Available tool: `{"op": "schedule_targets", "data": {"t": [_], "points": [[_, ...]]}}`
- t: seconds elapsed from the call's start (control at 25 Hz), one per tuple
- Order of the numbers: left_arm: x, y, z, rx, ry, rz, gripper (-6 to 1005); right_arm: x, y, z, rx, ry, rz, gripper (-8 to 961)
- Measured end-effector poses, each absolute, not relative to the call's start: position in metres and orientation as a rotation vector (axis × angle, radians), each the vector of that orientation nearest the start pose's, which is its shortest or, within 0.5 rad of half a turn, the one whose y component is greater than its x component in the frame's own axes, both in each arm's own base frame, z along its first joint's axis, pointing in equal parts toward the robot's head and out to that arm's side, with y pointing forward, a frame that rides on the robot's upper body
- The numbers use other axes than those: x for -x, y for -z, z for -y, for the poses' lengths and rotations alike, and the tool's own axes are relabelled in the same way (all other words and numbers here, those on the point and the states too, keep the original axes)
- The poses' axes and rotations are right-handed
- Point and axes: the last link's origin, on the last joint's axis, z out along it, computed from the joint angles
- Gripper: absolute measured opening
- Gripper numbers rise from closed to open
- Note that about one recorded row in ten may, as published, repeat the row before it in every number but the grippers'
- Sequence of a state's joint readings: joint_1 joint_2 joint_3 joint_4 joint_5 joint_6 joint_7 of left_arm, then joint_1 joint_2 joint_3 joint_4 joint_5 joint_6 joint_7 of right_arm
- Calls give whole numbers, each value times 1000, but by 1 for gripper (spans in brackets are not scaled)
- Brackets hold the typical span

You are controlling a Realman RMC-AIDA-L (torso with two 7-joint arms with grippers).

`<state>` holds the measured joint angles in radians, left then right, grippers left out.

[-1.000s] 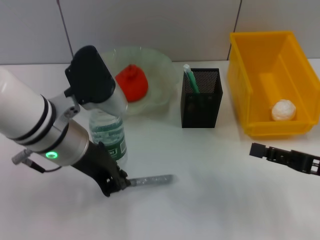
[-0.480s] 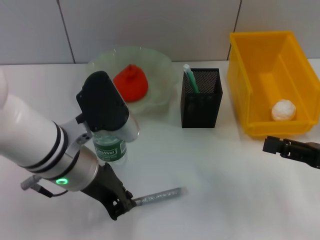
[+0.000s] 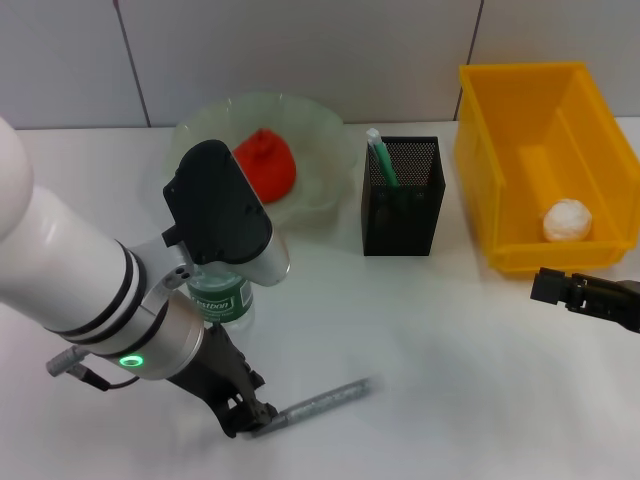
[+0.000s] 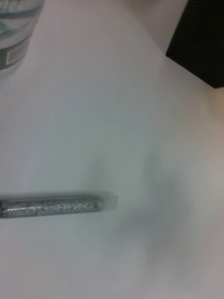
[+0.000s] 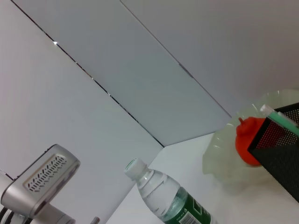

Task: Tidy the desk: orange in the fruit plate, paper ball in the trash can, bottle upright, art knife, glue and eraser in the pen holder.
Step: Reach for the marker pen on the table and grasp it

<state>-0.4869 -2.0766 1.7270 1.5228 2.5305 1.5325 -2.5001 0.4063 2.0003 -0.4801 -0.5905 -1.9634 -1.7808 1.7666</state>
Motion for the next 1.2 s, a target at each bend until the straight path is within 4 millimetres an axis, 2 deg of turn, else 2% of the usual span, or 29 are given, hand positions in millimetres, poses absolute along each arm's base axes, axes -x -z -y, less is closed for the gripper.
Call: {"op": "schedule_targets", "data": {"t": [0.24,0.4,0.44,0.56,0.68,0.84,1.2], "points": [[155,44,-305,2805,-598,520,403,-304,-50,-283,2482,-1047,-1256,670],[147,38,-309,2793,-544,511,582,-305,-57,-273,2563,-1012,-1048,670],[144,36,-310,2789,-527,514,627,-305,-57,-273,2563,-1012,-1048,670],[134,37,-309,2794,-510,518,651,-309,-69,-265,2595,-952,-892,670],[130,45,-305,2803,-537,501,676,-312,-77,-263,2589,-911,-844,670],[124,62,-299,2792,-613,453,668,-314,-84,-263,2569,-875,-805,670],[124,75,-307,2760,-690,417,667,-315,-85,-266,2570,-850,-758,669]]}}
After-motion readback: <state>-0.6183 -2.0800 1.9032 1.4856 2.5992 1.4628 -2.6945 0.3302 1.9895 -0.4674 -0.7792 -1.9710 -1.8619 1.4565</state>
